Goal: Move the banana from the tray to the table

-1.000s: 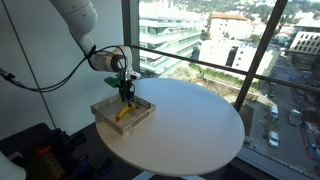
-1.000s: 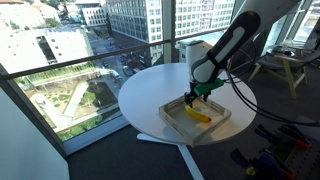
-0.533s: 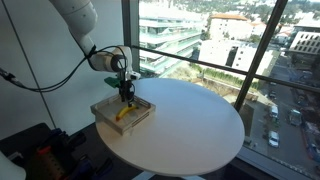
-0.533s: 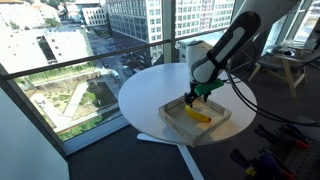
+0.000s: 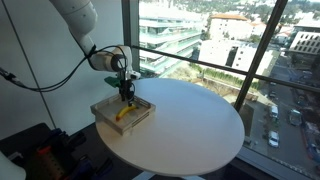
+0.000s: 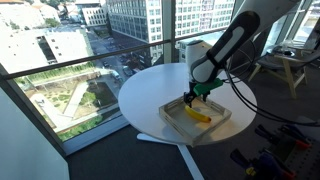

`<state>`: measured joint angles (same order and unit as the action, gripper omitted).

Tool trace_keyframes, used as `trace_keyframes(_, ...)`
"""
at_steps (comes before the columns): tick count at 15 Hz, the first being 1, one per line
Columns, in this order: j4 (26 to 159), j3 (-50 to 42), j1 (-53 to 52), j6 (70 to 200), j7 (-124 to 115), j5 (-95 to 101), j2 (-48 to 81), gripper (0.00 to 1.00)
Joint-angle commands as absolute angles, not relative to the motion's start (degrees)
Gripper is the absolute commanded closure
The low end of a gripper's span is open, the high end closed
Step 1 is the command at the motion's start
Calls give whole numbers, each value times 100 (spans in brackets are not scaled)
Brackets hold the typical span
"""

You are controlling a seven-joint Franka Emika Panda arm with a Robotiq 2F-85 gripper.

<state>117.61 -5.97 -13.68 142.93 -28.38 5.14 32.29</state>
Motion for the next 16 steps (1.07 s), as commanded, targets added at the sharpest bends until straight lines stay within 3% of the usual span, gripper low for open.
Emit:
trace_keyframes(1, 11621, -483, -1305, 14402, -2799, 403, 3226, 0)
trace_keyframes(16, 11395, -400, -1359, 14425, -2827, 283, 3641, 0)
